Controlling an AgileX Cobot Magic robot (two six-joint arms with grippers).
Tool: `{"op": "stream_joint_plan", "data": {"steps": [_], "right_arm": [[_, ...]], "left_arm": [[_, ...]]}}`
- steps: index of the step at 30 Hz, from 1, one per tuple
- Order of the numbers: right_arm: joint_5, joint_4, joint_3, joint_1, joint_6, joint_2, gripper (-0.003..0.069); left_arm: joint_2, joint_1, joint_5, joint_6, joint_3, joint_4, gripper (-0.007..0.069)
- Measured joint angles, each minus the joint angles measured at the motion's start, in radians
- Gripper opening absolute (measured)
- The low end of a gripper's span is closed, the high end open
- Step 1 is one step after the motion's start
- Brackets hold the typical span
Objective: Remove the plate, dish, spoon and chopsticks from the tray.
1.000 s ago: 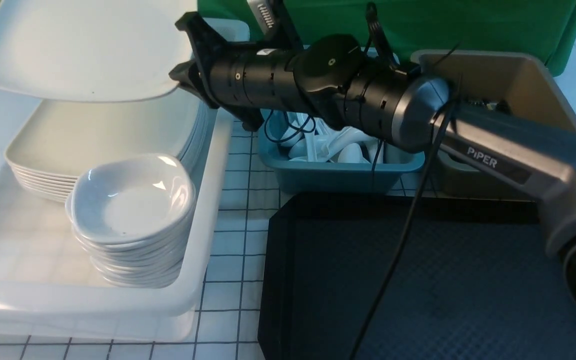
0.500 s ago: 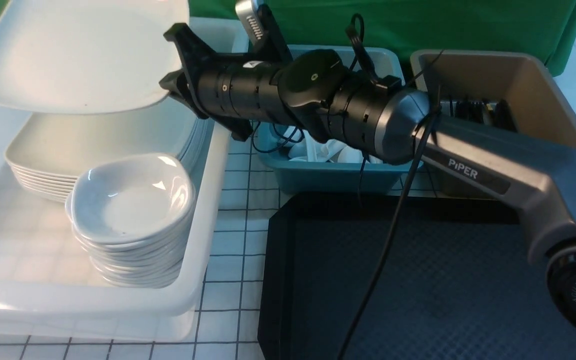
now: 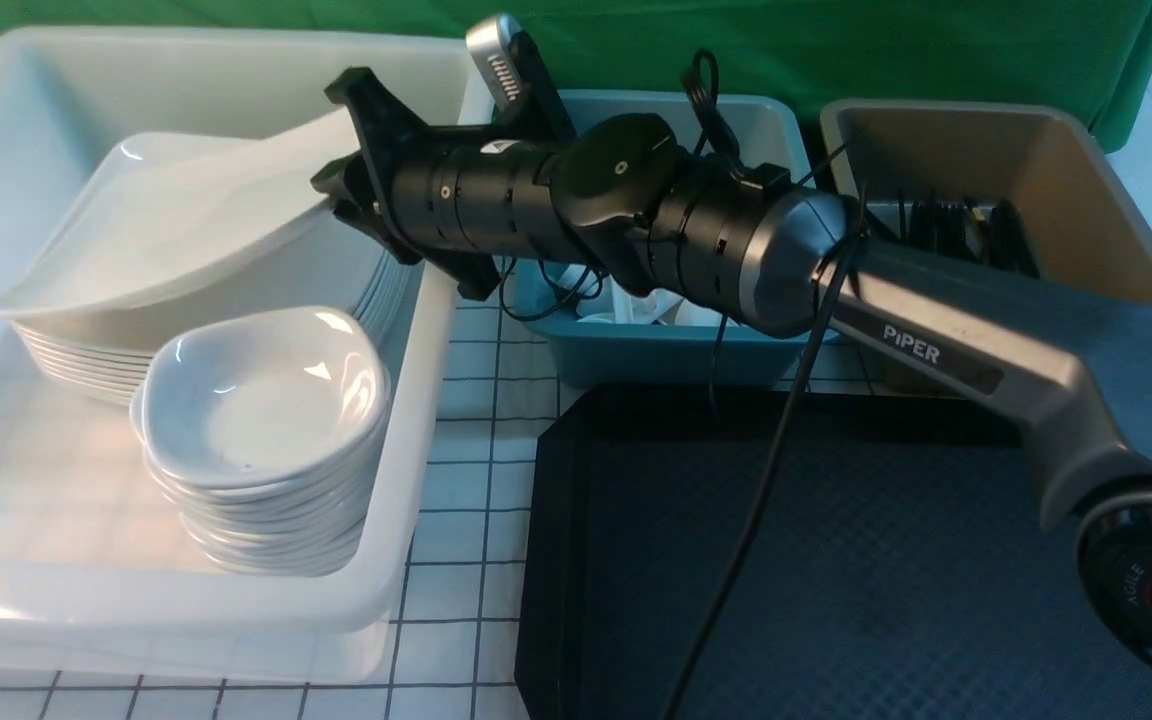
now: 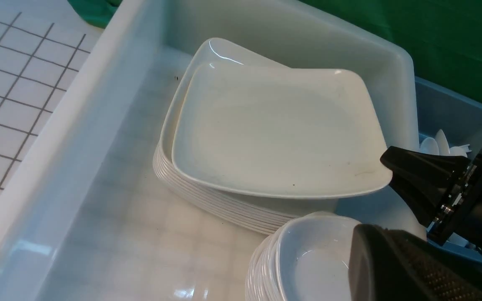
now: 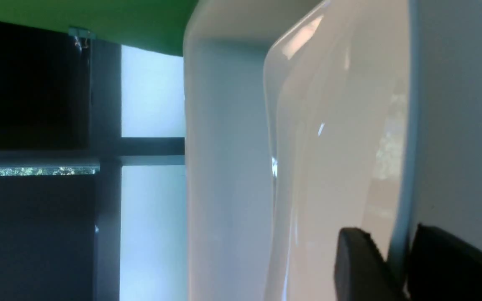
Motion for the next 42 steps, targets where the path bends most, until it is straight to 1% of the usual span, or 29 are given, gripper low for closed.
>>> {"op": "stream_joint_plan", "data": {"steps": [2,6,9,11,13,14,15,16,18,19,20,21,23,24,26,27,28,29,32,34,36,37,38,39,40,41,42], "right_arm": [[0.009,-0.013,0.0,0.0,-0.002,0.0,0.0248],[0.08,-0.108,0.0,-0.004,-0.01,-0.016,0.0252],[0.12,-0.147,0.0,-0.014,-0.011,-0.039,0.0257],[0.147,-0.191,-0.001,-0.022,-0.011,-0.066,0.029],[0.167,-0.223,-0.001,-0.029,-0.011,-0.083,0.034],[0.169,-0.226,-0.001,-0.028,-0.011,-0.085,0.0346],[0.194,-0.245,-0.002,-0.035,-0.012,-0.095,0.0395],[0.21,-0.251,-0.002,-0.039,-0.013,-0.102,0.0423],[0.261,-0.263,-0.002,-0.052,-0.034,-0.121,0.0452],[0.261,-0.264,-0.002,-0.054,-0.037,-0.123,0.0454],[0.325,-0.269,-0.002,-0.068,-0.089,-0.15,0.0441],[0.37,-0.272,-0.002,-0.08,-0.129,-0.171,0.0412],[0.433,-0.274,-0.002,-0.098,-0.177,-0.2,0.0367],[0.53,-0.279,-0.002,-0.124,-0.257,-0.251,0.025],[0.637,-0.28,-0.002,-0.153,-0.332,-0.311,0.0133],[0.664,-0.28,-0.002,-0.161,-0.348,-0.327,0.0108],[0.73,-0.283,-0.003,-0.181,-0.384,-0.371,0.0063],[0.818,-0.287,-0.003,-0.214,-0.427,-0.436,0.0034],[0.973,-0.34,-0.006,-0.276,-0.471,-0.585,0.003],[1.062,-0.427,-0.009,-0.324,-0.48,-0.686,0.003],[1.064,-0.535,0.006,-0.349,-0.478,-0.782,0.003],[1.065,-0.619,0.025,-0.366,-0.47,-0.847,0.003],[1.065,-0.647,0.033,-0.367,-0.463,-0.868,0.003],[1.065,-0.702,0.053,-0.373,-0.451,-0.912,0.003],[1.065,-0.806,0.112,-0.375,-0.435,-1.005,0.003],[1.065,-0.806,0.112,-0.376,-0.432,-1.005,0.003],[1.065,-0.854,0.181,-0.376,-0.425,-1.079,0.003]], "left_arm": [[0.0,0.0,0.0,-0.001,0.0,0.0,0.0021],[0.0,0.0,0.0,-0.001,0.0,0.0,0.0021],[0.0,0.0,0.0,-0.001,0.0,0.0,0.0021],[0.0,0.0,0.001,-0.001,0.0,0.0,0.0021],[0.0,0.0,0.001,-0.001,0.0,0.0,0.0021],[0.0,0.0,0.001,-0.001,0.0,0.0,0.0021],[0.0,0.0,0.003,-0.001,0.0,0.0,0.0021],[0.0,0.0,0.004,0.0,0.0,0.0,0.0021],[0.0,0.0,0.013,0.001,0.0,0.0,0.0021],[0.0,0.0,0.013,0.001,0.0,0.0,0.0021],[0.0,0.0,0.023,0.012,0.0,0.0,0.0021],[0.0,0.0,0.028,0.017,0.0,0.0,0.0021],[0.0,0.0,0.033,0.024,0.0,0.0,0.0021],[0.0,0.0,0.038,0.027,0.0,0.0,0.0021],[0.0,0.0,0.04,0.027,0.0,-0.004,0.0022],[0.0,0.0,0.04,0.027,0.0,-0.009,0.0022],[0.0,0.0,0.04,0.028,0.0,-0.018,0.0021],[0.0,0.0,0.041,0.038,0.0,-0.036,0.0021],[0.0,-0.017,0.043,0.076,0.0,-0.059,0.0021],[0.0,-0.056,0.043,0.083,0.0,-0.057,0.0021],[0.0,-0.102,0.043,0.089,0.0,-0.052,0.0021],[0.0,-0.136,0.043,0.094,0.0,-0.046,0.0021],[0.0,-0.142,0.043,0.096,0.0,-0.045,0.0021],[0.0,-0.165,0.042,0.097,0.0,-0.04,0.0021],[0.0,-0.218,0.042,0.098,0.0,-0.025,0.0021],[0.0,-0.224,0.042,0.098,0.0,-0.024,0.0021],[0.0,-0.263,0.042,0.099,0.0,-0.01,0.0021]]}}
